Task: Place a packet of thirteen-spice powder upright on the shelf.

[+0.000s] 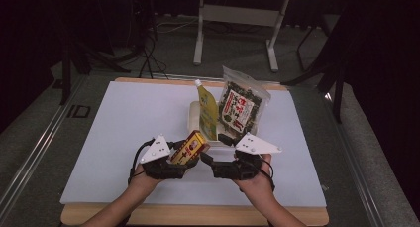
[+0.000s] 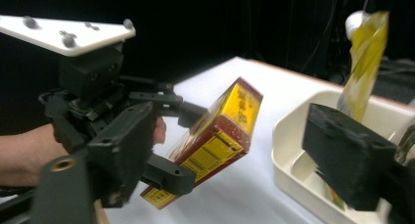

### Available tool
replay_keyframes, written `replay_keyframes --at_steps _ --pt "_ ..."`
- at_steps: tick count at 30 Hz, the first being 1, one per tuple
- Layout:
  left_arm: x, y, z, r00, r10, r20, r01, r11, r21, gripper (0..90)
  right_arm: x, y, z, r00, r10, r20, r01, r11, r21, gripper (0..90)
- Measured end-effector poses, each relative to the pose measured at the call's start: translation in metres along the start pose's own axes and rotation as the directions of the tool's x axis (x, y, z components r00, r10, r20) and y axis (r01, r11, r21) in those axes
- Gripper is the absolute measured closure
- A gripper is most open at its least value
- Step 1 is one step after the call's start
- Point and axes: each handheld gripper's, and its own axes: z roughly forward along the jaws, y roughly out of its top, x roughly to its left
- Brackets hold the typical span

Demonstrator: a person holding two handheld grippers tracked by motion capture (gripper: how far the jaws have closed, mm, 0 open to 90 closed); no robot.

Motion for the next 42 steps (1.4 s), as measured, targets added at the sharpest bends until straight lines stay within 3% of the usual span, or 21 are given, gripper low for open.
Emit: replay_keyframes --at_steps 4,5,7,10,13,16,18,21,23,24,29,34,35,36,38,41,42 --pt "-0.001 -0.001 0.000 0.9999 0.017 0.000 -0.017 0.9996 -0.022 32.1 0.002 -0.002 0.006 0.9999 0.015 -0.003 -0.015 1.000 0.021 26.5" --pt "-0.001 -0.002 -0.001 0.9998 0.019 -0.002 -0.019 0.9986 -0.049 32.1 0.002 -0.002 0.008 0.9998 0.018 0.005 -0.018 0.999 0.027 29.3" --pt "-0.002 -0.002 -0.002 0.9998 0.022 -0.003 -0.022 0.9978 -0.063 32.1 0.003 -0.002 0.011 0.9987 0.050 -0.007 -0.050 0.998 0.029 35.1" --pt "-0.002 -0.003 -0.002 0.9996 0.026 0.006 -0.025 0.9960 -0.086 32.1 0.004 -0.001 0.013 0.9977 0.067 -0.016 -0.066 0.997 0.027 36.7" --pt "-0.005 -0.004 -0.003 0.9978 0.065 0.012 -0.063 0.9890 -0.134 32.1 0.007 0.002 0.018 0.9967 0.080 -0.013 -0.079 0.996 0.027 39.7" --pt "-0.007 -0.005 -0.002 0.9970 0.075 0.017 -0.072 0.9868 -0.145 32.0 0.009 0.004 0.020 0.9953 0.097 -0.003 -0.097 0.994 0.041 51.3" --pt "-0.007 -0.005 -0.002 0.9966 0.082 0.005 -0.080 0.9850 -0.153 32.0 0.009 0.005 0.020 0.9901 0.140 0.008 -0.140 0.989 0.038 55.5" --pt "-0.008 -0.006 0.000 0.9963 0.084 -0.018 -0.085 0.9871 -0.135 31.8 0.007 0.005 0.021 0.9805 0.196 0.012 -0.196 0.980 0.043 58.9" --pt "-0.009 -0.006 0.002 0.9956 0.087 -0.035 -0.090 0.9905 -0.104 31.4 0.009 0.004 0.022 0.9807 0.194 0.026 -0.195 0.979 0.055 62.0" --pt "-0.011 -0.006 0.003 0.9922 0.108 -0.061 -0.114 0.9891 -0.093 31.2 0.010 0.004 0.023 0.9810 0.190 0.040 -0.192 0.979 0.064 64.3" --pt "-0.012 -0.006 0.006 0.9905 0.103 -0.091 -0.108 0.9926 -0.054 30.6 0.012 0.003 0.028 0.9801 0.186 0.069 -0.192 0.978 0.086 66.3" --pt "-0.010 -0.002 0.006 0.9842 0.092 -0.151 -0.099 0.9943 -0.040 20.1 0.011 0.005 0.034 0.9790 0.174 0.105 -0.184 0.978 0.093 67.0" --pt "-0.010 -0.001 0.005 0.9822 0.087 -0.167 -0.095 0.9948 -0.038 18.6 0.011 0.005 0.035 0.9796 0.169 0.109 -0.179 0.979 0.098 67.1" --pt "-0.009 0.000 0.004 0.9840 0.071 -0.163 -0.076 0.9967 -0.027 15.5 0.011 0.006 0.035 0.9803 0.159 0.117 -0.170 0.981 0.094 67.1" --pt "-0.007 0.002 0.004 0.9798 0.040 -0.196 -0.040 0.9992 0.000 10.1 0.011 0.008 0.036 0.9814 0.140 0.132 -0.151 0.985 0.083 67.1" --pt "-0.005 0.002 0.003 0.9805 0.032 -0.194 -0.031 0.9995 0.008 4.5 0.009 0.010 0.037 0.9809 0.128 0.147 -0.139 0.988 0.070 67.2" --pt "-0.001 0.002 -0.002 0.9775 0.009 -0.211 -0.006 0.9999 0.013 2.4 0.007 0.013 0.039 0.9795 0.117 0.164 -0.128 0.990 0.060 67.1"
